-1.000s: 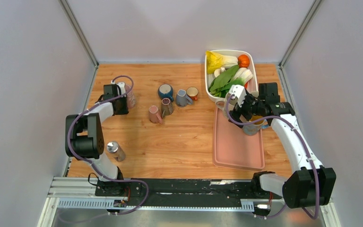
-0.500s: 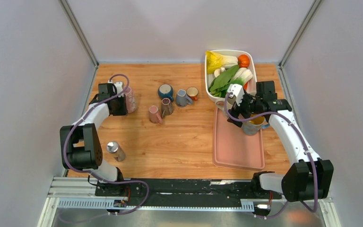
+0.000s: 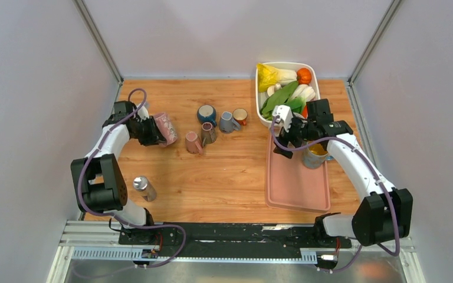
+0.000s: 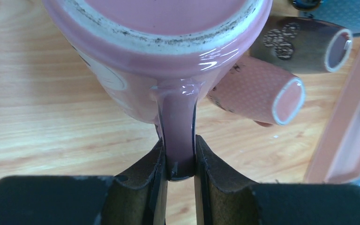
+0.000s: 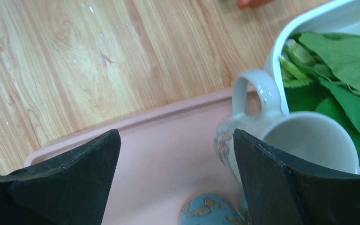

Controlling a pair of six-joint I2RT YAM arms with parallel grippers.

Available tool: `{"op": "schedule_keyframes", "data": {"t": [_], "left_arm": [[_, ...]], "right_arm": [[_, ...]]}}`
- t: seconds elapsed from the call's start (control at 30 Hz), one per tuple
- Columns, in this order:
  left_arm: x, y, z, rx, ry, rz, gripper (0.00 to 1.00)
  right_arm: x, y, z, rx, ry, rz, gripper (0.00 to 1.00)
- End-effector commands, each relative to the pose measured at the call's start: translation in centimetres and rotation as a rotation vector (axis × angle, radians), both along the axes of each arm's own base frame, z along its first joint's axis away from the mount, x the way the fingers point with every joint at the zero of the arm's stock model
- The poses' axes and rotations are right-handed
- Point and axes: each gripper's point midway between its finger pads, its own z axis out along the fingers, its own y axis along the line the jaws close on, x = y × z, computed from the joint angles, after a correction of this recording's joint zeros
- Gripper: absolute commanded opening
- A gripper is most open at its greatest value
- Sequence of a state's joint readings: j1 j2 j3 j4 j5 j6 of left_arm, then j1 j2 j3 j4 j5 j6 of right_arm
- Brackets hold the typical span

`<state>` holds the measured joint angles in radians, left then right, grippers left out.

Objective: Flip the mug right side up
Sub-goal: Turn over the cup at the center of the board.

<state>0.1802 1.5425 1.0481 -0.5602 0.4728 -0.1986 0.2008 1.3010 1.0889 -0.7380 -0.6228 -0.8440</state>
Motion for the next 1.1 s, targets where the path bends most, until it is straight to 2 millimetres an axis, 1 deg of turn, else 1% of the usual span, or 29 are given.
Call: {"op": "schedule_keyframes", "data": {"t": [0.0, 0.03, 0.13, 0.17, 0.2, 0.3, 0.4, 0.5, 0.6, 0.63, 0.73, 0.83, 0.93, 1.0, 1.07], "left_arm": [[-0.1, -2.2, 3.7, -0.19, -0.034, 0.025, 0.0], [-0.5, -2.2, 3.4, -0.204, -0.013, 0.039, 0.0], [-1.5, -1.9, 3.2, -0.251, 0.039, 0.093, 0.0], [-1.7, -1.6, 3.1, -0.257, 0.05, 0.11, 0.0], [-2.1, -1.6, 3.2, -0.264, 0.067, 0.115, 0.0], [-3.1, -0.9, 3.3, -0.272, 0.1, 0.144, 0.0], [-4.4, -0.9, 3.1, -0.293, 0.144, 0.16, 0.0], [-5.8, -1.4, 2.2, -0.328, 0.207, 0.18, 0.0], [-6.7, -1.9, 1.9, -0.379, 0.243, 0.214, 0.0], [-6.8, -2.1, 2.1, -0.401, 0.245, 0.216, 0.0], [-7.0, -2.5, 2.5, -0.46, 0.266, 0.232, 0.0], [-7.1, -3.5, 3.3, -0.574, 0.291, 0.211, 0.0], [-7.8, -3.9, 3.5, -0.643, 0.337, 0.204, 0.0], [-8.3, -3.9, 3.4, -0.654, 0.364, 0.202, 0.0], [-8.8, -4.0, 3.4, -0.673, 0.397, 0.205, 0.0]], "right_arm": [[0.9, 3.9, 2.3, 0.114, -0.031, 0.028, 0.93], [0.9, 4.7, 2.2, 0.121, -0.031, 0.033, 0.92], [1.0, 7.3, 2.2, 0.108, -0.061, 0.066, 0.91], [0.9, 8.6, 2.0, 0.1, -0.066, 0.096, 0.9], [1.0, 9.6, 2.4, 0.105, -0.085, 0.119, 0.9], [0.8, 12.4, 2.5, 0.106, -0.115, 0.192, 0.9], [0.6, 15.1, 2.4, 0.11, -0.127, 0.253, 0.9], [0.3, 17.2, 1.9, 0.104, -0.148, 0.323, 0.91], [0.5, 18.8, 1.1, 0.083, -0.175, 0.386, 0.91], [0.5, 19.6, 0.7, 0.076, -0.185, 0.407, 0.9], [0.6, 22.0, 0.7, 0.093, -0.239, 0.446, 0.9], [0.4, 24.5, 0.1, 0.11, -0.297, 0.492, 0.9], [-0.7, 26.8, -1.2, 0.106, -0.328, 0.568, 0.89], [-1.3, 28.3, -1.5, 0.123, -0.35, 0.594, 0.89], [-1.8, 29.8, -1.3, 0.15, -0.388, 0.606, 0.89]]}}
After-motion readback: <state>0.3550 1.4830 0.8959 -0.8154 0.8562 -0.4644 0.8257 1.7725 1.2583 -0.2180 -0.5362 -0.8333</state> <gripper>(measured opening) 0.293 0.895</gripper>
